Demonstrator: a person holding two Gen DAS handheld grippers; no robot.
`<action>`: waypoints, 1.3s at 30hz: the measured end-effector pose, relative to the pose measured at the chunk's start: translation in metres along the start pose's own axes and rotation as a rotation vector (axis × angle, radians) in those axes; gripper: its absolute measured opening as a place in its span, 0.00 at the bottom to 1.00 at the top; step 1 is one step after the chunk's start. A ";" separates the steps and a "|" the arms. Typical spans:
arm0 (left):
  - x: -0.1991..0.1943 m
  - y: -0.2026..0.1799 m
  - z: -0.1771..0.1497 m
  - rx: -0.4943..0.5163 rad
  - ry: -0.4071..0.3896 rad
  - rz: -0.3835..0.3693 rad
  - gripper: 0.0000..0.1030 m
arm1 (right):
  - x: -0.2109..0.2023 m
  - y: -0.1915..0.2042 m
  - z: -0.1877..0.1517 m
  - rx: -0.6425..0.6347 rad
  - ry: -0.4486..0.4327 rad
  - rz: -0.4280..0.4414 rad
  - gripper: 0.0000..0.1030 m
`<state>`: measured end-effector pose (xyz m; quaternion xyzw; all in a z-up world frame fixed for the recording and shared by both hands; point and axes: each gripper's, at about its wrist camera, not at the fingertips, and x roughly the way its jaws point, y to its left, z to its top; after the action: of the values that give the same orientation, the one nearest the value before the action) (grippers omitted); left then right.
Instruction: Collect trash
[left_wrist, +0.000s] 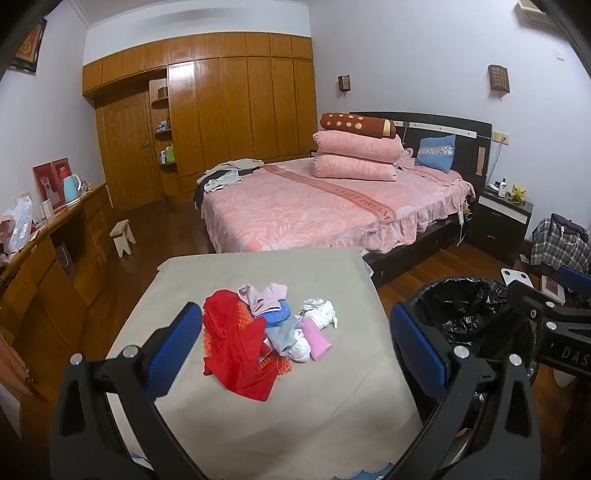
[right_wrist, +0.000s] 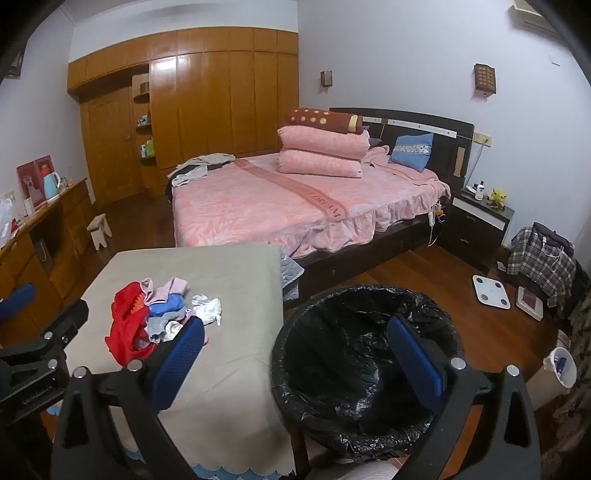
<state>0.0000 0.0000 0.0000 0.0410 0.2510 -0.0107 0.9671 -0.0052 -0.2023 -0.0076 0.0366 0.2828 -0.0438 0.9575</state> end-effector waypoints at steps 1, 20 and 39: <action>0.000 0.000 0.000 -0.002 -0.004 0.000 0.96 | 0.000 -0.001 0.000 -0.001 0.002 0.001 0.94; 0.000 0.000 0.000 -0.006 0.003 -0.004 0.96 | 0.000 -0.001 0.000 0.002 0.002 0.004 0.94; 0.000 0.001 0.000 -0.008 0.004 -0.004 0.96 | 0.001 -0.003 0.000 0.003 0.002 0.006 0.94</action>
<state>0.0001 0.0005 0.0000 0.0368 0.2529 -0.0115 0.9667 -0.0049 -0.2051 -0.0082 0.0387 0.2837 -0.0414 0.9572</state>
